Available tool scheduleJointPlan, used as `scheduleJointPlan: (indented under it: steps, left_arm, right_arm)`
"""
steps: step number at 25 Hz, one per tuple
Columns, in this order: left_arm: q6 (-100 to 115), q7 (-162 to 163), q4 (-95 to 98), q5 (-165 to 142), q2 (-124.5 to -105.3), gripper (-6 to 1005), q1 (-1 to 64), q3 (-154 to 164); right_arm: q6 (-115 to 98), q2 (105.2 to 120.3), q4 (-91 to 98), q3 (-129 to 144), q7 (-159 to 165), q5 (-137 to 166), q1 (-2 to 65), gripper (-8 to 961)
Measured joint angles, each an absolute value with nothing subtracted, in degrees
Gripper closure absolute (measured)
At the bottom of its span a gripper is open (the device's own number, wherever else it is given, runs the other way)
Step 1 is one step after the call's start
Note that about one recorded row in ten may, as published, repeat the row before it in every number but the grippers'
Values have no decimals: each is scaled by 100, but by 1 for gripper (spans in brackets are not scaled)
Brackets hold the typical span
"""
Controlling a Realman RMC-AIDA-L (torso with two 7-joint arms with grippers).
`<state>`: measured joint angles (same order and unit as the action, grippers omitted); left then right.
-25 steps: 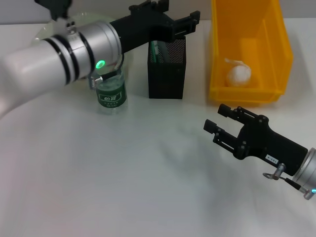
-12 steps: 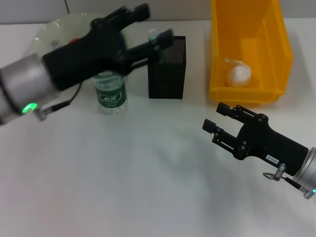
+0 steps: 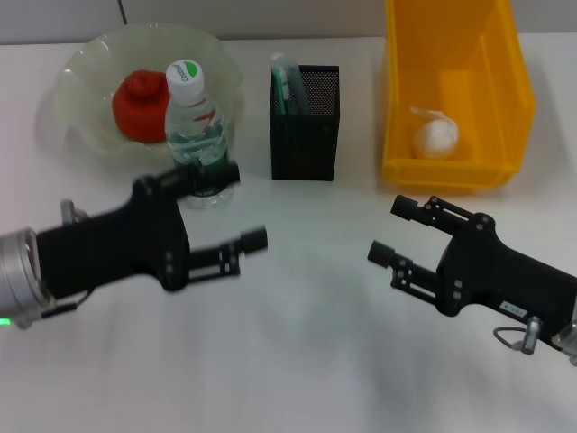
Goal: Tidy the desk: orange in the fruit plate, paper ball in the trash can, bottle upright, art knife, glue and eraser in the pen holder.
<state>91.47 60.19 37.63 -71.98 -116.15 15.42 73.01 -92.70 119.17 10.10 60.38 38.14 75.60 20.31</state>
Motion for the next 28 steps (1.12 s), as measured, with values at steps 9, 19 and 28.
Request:
scheduleJointPlan:
  steps: [9,19,28]
  left_arm:
    - [9169,5539,3236,-7718,-11606,183,1480,7310]
    - [9390,5013,3130,-7913,-11625,184,1306,7381]
    - [9379,5047,3129,-8311,-11715,184,1324,7314]
  right_arm:
    - [-9551,11918,1251,6035,3746,8343,1962,170]
    - [-9668,11918,1228,6034,3685,8569,1808,170]
    - [-9621,11934,1214,6038,3682,8570,1784,170]
